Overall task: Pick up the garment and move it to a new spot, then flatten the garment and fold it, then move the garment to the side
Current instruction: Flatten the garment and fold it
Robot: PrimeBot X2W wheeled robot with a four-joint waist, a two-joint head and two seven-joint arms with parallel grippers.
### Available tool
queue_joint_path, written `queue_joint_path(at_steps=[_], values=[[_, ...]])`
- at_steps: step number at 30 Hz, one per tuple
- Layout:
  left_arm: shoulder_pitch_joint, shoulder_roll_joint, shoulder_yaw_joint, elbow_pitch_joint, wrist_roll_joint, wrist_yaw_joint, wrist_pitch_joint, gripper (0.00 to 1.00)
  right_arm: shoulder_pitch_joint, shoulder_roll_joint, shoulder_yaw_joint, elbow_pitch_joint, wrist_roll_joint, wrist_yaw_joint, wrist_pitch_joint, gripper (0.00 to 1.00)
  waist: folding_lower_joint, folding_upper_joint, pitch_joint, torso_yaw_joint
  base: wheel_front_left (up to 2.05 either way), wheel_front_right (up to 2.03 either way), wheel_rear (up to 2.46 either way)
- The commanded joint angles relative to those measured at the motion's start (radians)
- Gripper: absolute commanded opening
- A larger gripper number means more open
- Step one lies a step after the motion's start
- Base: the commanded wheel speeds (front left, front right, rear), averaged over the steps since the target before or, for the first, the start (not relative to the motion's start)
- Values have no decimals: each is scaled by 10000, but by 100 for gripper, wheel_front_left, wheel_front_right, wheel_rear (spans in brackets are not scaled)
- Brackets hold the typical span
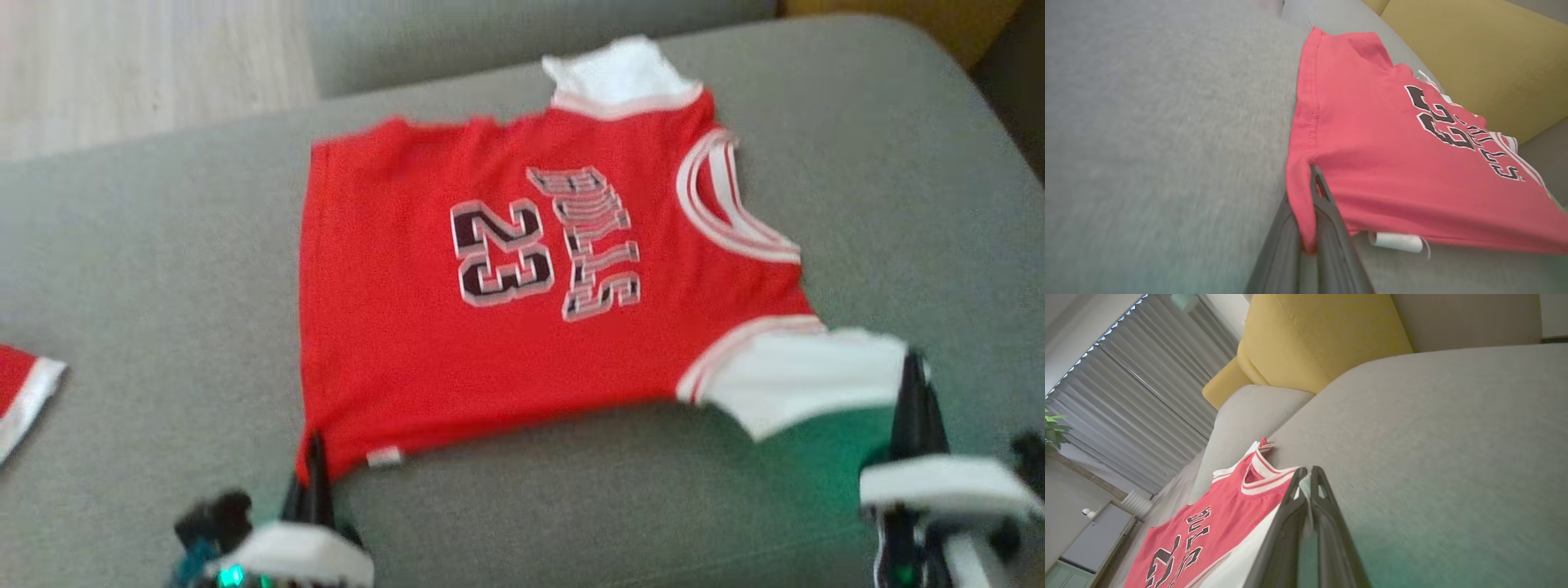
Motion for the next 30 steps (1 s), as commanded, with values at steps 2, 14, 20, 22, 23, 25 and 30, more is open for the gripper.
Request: queue_joint_path(at_steps=[2, 14, 20, 22, 23, 25, 30], values=[[491, 153, 108, -337, -294, 23, -52, 0, 400, -78, 4, -189, -13, -7, -64, 0, 3, -1, -724, 248, 0, 0, 0], [1134, 150, -887, -1533, -813, 22, -53, 0, 1030, 106, -266, -693, 644, -7, -64, 0, 3, -1, -808, 600, 0, 0, 0], [-255, 149, -1762, -1980, -1257, 22, -53, 0, -362, 148, 54, -569, 764, -7, -15, 0, 3, -1, -152, 684, 0, 0, 0], [-722, 149, -1813, -1914, -1414, 22, -53, 0, -923, 134, 186, -389, 705, -7, 9, 0, 3, -1, 106, 712, 0, 0, 0], [-722, 149, -1813, -1914, -1414, 22, -53, 0, -923, 134, 186, -389, 705, -7, 9, 0, 3, -1, 106, 712, 0, 0, 0], [-1134, 149, -1783, -1808, -1593, 82, -53, 0, -1486, 99, 224, -102, 621, -7, 10, 0, 3, -1, 352, 734, 0, 0, 0], [-1959, 149, -1800, -1357, -1955, 394, -53, 0, -2851, -37, 274, 926, 203, -7, -4, 0, 3, -1, 914, 846, 0, 0, 0]])
